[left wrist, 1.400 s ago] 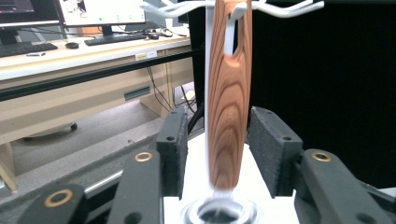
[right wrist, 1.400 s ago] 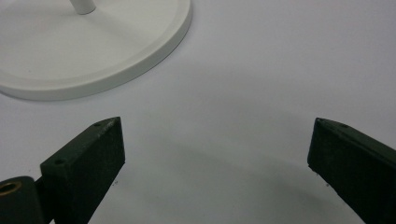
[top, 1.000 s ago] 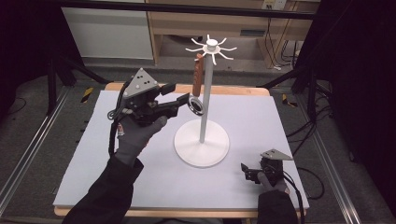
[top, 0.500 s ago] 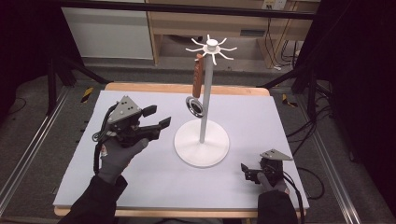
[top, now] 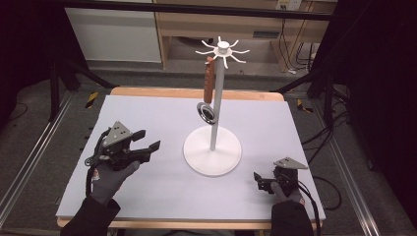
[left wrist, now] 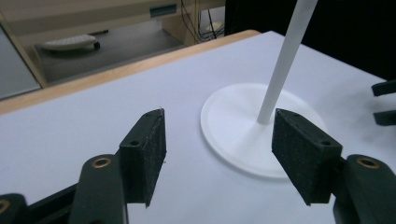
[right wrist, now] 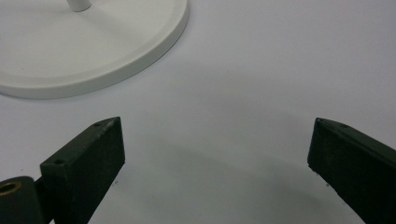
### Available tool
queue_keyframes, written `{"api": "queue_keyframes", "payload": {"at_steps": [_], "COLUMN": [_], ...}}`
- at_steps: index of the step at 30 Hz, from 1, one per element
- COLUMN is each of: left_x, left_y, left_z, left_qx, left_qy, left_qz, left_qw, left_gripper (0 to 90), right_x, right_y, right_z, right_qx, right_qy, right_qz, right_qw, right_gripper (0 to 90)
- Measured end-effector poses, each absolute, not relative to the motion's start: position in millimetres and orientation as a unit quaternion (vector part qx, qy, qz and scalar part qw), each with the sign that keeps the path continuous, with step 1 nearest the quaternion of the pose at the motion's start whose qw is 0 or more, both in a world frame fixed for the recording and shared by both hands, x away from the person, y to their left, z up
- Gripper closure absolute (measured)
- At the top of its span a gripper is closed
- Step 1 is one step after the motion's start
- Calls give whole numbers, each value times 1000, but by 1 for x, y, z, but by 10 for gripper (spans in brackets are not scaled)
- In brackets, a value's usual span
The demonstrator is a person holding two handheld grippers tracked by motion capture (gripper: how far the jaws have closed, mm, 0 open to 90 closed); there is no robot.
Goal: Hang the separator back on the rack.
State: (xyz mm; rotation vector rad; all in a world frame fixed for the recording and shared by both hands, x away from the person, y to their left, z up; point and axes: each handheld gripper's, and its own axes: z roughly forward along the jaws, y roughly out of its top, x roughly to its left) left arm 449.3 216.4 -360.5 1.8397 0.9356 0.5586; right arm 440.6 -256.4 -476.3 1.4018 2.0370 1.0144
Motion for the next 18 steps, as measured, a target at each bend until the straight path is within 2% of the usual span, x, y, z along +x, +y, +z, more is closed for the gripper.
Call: {"api": "queue_keyframes", "payload": {"at_steps": [9, 18], "left_x": [452, 452], "left_y": [242, 260], "left_z": [-406, -430], "left_qx": [759, 760], "left_qy": [428, 457], "left_qz": [208, 234], "left_qw": [444, 399], "left_gripper": [340, 324], "right_x": [441, 441], "right_y": [-256, -256], "right_z": [-477, -478], "right_qx": [510, 506], "right_qy": [741, 744], "right_qz": [367, 364], "right_qw": [236, 238], "right_gripper": [43, 42]}}
